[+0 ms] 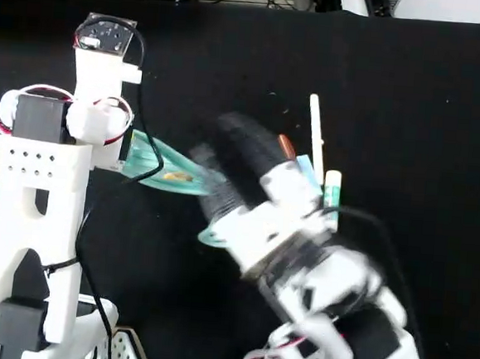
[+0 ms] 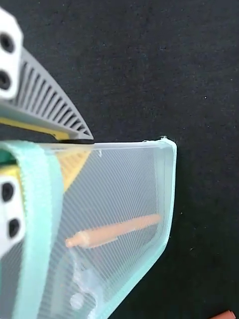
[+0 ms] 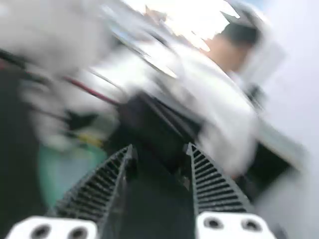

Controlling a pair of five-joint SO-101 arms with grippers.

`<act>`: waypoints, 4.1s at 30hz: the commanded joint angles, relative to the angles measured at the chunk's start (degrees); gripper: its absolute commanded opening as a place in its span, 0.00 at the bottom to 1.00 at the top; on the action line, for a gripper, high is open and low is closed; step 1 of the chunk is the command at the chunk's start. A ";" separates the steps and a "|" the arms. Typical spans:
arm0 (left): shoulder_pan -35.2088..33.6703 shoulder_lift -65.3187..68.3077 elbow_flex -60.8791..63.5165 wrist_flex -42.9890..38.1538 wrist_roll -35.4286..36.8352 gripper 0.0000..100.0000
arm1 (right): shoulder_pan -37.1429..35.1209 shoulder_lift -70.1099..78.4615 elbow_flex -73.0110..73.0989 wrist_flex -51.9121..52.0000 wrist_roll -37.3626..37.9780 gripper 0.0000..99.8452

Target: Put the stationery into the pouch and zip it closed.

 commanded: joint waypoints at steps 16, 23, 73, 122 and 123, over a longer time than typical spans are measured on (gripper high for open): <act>1.01 0.53 0.48 -1.32 0.62 0.03 | 26.37 51.56 -2.95 -8.44 -3.78 0.15; 1.01 0.53 0.48 -1.32 0.62 0.03 | 25.23 82.68 -29.49 2.11 -3.43 0.15; 1.01 0.62 0.57 -1.32 0.62 0.03 | 7.30 13.49 -26.59 12.31 -16.35 0.01; 0.66 0.53 3.82 -4.13 0.35 0.03 | -7.74 6.20 -14.73 0.53 -15.91 0.23; 0.66 0.53 3.82 -4.13 0.35 0.03 | -7.47 6.11 -15.25 0.97 -15.91 0.23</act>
